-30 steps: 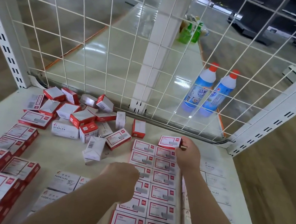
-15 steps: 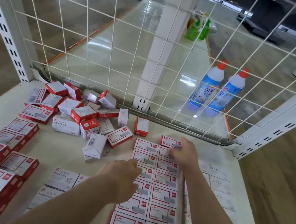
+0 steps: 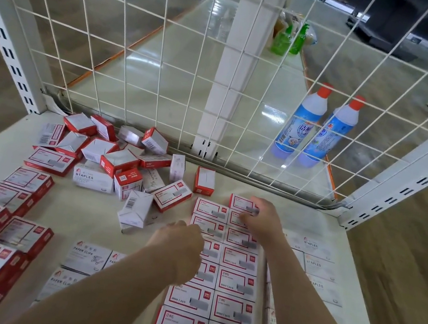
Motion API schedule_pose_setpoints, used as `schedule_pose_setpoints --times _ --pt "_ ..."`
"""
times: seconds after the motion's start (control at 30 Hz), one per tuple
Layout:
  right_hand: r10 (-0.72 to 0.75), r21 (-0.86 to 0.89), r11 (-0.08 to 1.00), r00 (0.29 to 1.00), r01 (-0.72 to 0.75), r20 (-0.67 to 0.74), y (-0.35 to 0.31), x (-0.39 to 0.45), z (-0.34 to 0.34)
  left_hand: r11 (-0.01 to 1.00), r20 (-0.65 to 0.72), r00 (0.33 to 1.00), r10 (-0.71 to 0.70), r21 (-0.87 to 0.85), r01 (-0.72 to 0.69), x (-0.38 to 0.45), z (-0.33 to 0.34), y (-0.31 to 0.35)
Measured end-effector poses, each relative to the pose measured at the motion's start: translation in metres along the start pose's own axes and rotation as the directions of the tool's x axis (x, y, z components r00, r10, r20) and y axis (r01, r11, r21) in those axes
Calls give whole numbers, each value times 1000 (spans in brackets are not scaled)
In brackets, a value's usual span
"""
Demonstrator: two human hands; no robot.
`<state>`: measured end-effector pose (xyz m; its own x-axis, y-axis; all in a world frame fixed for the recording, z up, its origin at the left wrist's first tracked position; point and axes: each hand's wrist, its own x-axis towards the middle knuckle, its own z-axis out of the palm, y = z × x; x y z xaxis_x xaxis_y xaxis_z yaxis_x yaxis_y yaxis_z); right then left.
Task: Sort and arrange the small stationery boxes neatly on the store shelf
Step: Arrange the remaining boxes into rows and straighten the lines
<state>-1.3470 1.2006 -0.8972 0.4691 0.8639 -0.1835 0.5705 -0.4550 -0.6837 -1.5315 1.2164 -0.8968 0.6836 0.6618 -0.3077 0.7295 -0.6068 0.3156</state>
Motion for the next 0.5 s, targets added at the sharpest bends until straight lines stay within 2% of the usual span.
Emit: schedule_pose_setpoints --times 0.33,0.5 --pt "19 17 1000 1000 -19 -11 0 -2 3 1000 6 1000 18 -14 -18 0 -1 0" --pt "65 -15 998 993 -67 -99 0 -6 7 999 -2 1000 21 -26 -21 -1 -1 -1"
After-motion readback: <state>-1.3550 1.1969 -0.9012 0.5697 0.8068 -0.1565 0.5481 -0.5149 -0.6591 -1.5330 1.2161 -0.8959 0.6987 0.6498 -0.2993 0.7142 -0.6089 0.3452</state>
